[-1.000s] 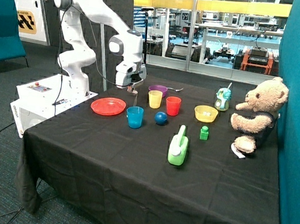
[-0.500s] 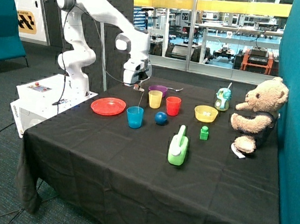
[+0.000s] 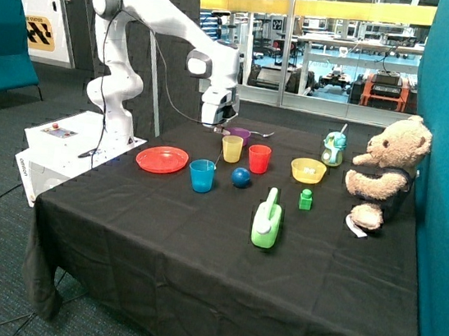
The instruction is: Prepare two cups of tea
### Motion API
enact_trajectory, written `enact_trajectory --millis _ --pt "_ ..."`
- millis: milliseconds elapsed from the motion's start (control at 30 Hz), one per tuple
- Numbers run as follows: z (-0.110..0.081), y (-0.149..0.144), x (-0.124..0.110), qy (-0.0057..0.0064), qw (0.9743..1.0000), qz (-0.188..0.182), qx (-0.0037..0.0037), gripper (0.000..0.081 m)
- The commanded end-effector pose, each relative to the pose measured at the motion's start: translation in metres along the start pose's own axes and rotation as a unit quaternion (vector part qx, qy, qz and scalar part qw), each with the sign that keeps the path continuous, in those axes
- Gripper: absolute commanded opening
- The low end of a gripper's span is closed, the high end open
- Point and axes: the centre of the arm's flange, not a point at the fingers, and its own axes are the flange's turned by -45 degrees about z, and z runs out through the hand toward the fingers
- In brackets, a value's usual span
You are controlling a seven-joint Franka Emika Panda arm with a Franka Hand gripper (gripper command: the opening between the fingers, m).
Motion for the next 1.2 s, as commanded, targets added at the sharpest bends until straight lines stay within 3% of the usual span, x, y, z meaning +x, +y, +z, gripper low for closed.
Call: enact_trajectory --millis 0,600,1167 --pt "-0.001 -0.03 0.024 -0.0006 0.9997 -0.023 -0.00329 0.0" --pt "0.018 -0.064 0.023 -0.0007 0.9987 -0.052 -0.00327 0.0" --pt "0.028 -0.052 0.029 -0.0007 0.9984 -0.056 -0.00327 0.0"
